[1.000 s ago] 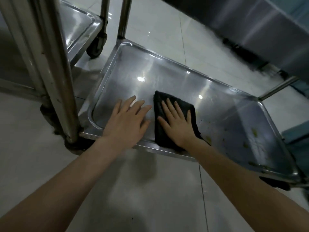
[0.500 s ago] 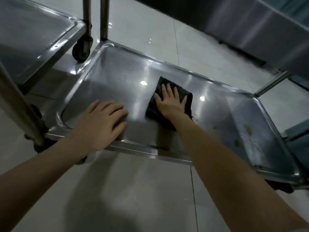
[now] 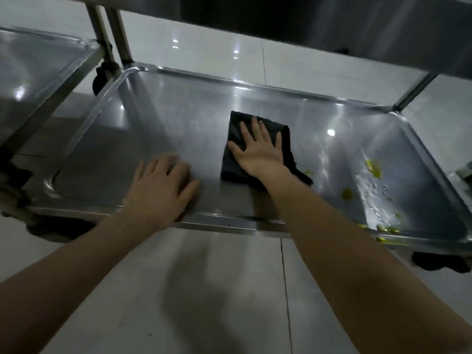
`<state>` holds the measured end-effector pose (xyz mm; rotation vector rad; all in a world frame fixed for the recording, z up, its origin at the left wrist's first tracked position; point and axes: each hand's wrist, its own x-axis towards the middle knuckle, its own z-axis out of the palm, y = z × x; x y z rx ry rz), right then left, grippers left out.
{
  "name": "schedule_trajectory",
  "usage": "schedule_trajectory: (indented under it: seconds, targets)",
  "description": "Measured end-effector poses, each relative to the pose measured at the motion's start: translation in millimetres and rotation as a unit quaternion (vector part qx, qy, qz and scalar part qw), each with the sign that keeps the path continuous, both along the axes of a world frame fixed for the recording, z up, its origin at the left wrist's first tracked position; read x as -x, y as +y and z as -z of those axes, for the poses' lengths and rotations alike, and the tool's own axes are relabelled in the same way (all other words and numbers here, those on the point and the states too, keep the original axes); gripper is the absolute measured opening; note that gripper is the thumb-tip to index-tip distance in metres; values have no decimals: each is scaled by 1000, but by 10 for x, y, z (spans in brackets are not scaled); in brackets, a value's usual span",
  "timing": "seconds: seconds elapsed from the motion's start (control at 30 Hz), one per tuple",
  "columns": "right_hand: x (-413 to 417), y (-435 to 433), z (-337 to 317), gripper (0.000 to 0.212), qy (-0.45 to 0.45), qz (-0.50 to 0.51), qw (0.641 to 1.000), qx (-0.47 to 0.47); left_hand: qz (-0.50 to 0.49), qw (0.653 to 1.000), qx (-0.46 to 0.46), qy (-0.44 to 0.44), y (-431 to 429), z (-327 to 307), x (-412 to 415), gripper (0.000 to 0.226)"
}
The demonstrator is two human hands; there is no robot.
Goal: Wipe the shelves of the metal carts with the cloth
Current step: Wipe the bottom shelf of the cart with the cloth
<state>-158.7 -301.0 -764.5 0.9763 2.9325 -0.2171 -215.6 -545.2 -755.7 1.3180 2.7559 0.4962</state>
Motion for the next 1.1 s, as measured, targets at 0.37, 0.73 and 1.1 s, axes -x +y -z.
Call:
schedule_trajectory:
  seconds: [0.37,0.73,1.1]
  targets:
    - [-1241,-451,114,74,48,-97,994,-13,89,996,-23,7,472,98,-142,57]
    - [-650,346,69,68,17,27,999,-4,122,991,22,48,464,34,-155,70]
    - [-1119,820,69,69,37,60,997,-33,169,985,3,36,980,31,-633,63]
